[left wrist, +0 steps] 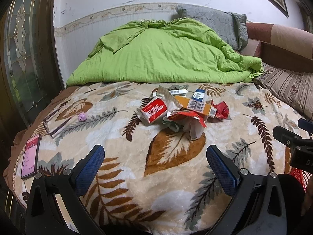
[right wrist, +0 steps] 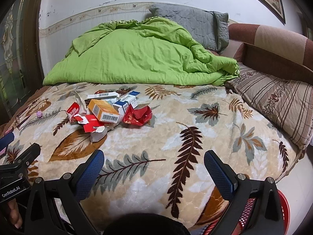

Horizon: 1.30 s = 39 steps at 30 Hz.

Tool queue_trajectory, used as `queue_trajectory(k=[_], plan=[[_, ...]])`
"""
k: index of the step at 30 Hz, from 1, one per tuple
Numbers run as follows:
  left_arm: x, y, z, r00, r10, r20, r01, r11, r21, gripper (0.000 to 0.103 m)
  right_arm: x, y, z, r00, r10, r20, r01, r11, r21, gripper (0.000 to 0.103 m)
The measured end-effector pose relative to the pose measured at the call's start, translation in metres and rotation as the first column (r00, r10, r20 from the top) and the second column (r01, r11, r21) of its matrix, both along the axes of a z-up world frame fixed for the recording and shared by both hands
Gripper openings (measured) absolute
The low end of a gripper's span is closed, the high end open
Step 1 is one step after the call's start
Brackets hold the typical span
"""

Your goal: Collect trash

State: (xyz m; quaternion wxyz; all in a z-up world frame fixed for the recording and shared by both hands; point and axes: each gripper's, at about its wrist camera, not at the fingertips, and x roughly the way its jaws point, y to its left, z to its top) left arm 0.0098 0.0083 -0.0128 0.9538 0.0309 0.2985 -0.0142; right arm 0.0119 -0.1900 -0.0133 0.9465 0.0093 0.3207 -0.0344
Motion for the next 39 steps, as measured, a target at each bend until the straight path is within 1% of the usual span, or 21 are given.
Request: queue_trajectory(k=[2, 4, 6, 10, 11, 12, 13, 14, 15, 17, 19, 20, 21, 23, 24, 25, 28, 30, 32, 37, 39], plan=[[0.005, 0.003, -0.002, 0.999, 0.004, -0.041, -0.004, 1.000, -0.008, 0.103, 0.002, 0.001, -0.002, 1.000, 0.013, -0.017, -0.013, 1.000, 0.007, 0.102], [0.013, 0.006, -0.001, 0.992, 0.009, -0.129, -0.012, 1.000, -0.022, 0.103, 0.007, 0.001, -0.002, 0.999, 0.034, -0.038, -0.034, 0.999, 0.021, 0.101], [0.022, 0.011, -0.003, 0.983, 0.020, -0.183, -0.029, 0.999, -0.043, 0.103, 0.015, 0.000, -0.003, 0.996, 0.069, -0.061, -0.066, 0.996, 0.055, 0.099], [0.038, 0.028, -0.004, 0.980, 0.053, -0.194, -0.069, 0.995, -0.078, 0.103, 0.032, 0.000, -0.001, 0.990, 0.114, -0.085, -0.104, 0.989, 0.105, 0.096], [0.043, 0.032, -0.003, 0.979, 0.070, -0.193, -0.082, 0.995, -0.058, 0.103, 0.036, 0.002, 0.000, 0.989, 0.122, -0.088, -0.112, 0.988, 0.108, 0.095], [0.049, 0.039, -0.001, 0.977, 0.080, -0.196, -0.094, 0.993, -0.065, 0.103, 0.040, 0.002, 0.001, 0.988, 0.128, -0.088, -0.118, 0.987, 0.112, 0.093], [0.054, 0.047, 0.000, 0.977, 0.088, -0.193, -0.108, 0.990, -0.092, 0.103, 0.044, 0.003, 0.003, 0.986, 0.140, -0.087, -0.129, 0.984, 0.122, 0.092], [0.062, 0.059, 0.003, 0.974, 0.104, -0.203, -0.128, 0.986, -0.108, 0.101, 0.047, 0.004, 0.005, 0.984, 0.156, -0.085, -0.144, 0.980, 0.138, 0.089], [0.069, 0.068, 0.001, 0.972, 0.109, -0.206, -0.142, 0.978, -0.155, 0.099, 0.051, 0.004, 0.007, 0.983, 0.165, -0.085, -0.151, 0.977, 0.151, 0.088], [0.086, 0.089, 0.001, 0.964, 0.139, -0.229, -0.182, 0.967, -0.179, 0.084, 0.059, 0.002, 0.011, 0.979, 0.186, -0.085, -0.169, 0.970, 0.176, 0.085], [0.109, 0.116, -0.005, 0.947, 0.175, -0.270, -0.232, 0.953, -0.196, 0.077, 0.068, 0.000, 0.012, 0.974, 0.205, -0.097, -0.183, 0.963, 0.198, 0.082], [0.120, 0.130, -0.008, 0.936, 0.192, -0.296, -0.257, 0.946, -0.196, 0.077, 0.072, -0.002, 0.013, 0.971, 0.213, -0.104, -0.187, 0.958, 0.216, 0.080], [0.136, 0.148, -0.013, 0.919, 0.222, -0.327, -0.297, 0.933, -0.201, 0.075, 0.076, -0.004, 0.013, 0.969, 0.221, -0.111, -0.190, 0.954, 0.232, 0.076], [0.154, 0.172, -0.018, 0.894, 0.275, -0.355, -0.352, 0.920, -0.173, 0.057, 0.083, -0.009, 0.012, 0.965, 0.232, -0.125, -0.194, 0.947, 0.256, 0.070], [0.167, 0.183, -0.023, 0.880, 0.292, -0.375, -0.374, 0.912, -0.169, 0.055, 0.085, -0.011, 0.012, 0.964, 0.234, -0.129, -0.194, 0.945, 0.264, 0.069], [0.176, 0.193, -0.027, 0.863, 0.312, -0.397, -0.392, 0.909, -0.140, 0.052, 0.087, -0.013, 0.011, 0.964, 0.232, -0.132, -0.190, 0.944, 0.271, 0.069], [0.198, 0.212, -0.044, 0.832, 0.325, -0.450, -0.428, 0.892, -0.147, 0.048, 0.093, -0.018, 0.007, 0.966, 0.216, -0.142, -0.170, 0.944, 0.281, 0.069], [0.207, 0.214, -0.053, 0.821, 0.340, -0.460, -0.433, 0.895, -0.111, 0.046, 0.095, -0.022, 0.001, 0.966, 0.209, -0.155, -0.156, 0.943, 0.294, 0.069], [0.218, 0.216, -0.061, 0.816, 0.356, -0.455, -0.439, 0.894, -0.088, 0.038, 0.098, -0.024, -0.004, 0.964, 0.207, -0.169, -0.148, 0.941, 0.304, 0.069], [0.244, 0.220, -0.067, 0.808, 0.418, -0.415, -0.464, 0.886, -0.010, 0.038, 0.102, -0.028, -0.012, 0.962, 0.205, -0.180, -0.142, 0.940, 0.311, 0.069], [0.254, 0.222, -0.069, 0.803, 0.431, -0.412, -0.472, 0.881, 0.002, 0.038, 0.104, -0.028, -0.012, 0.961, 0.208, -0.180, -0.145, 0.940, 0.310, 0.069]])
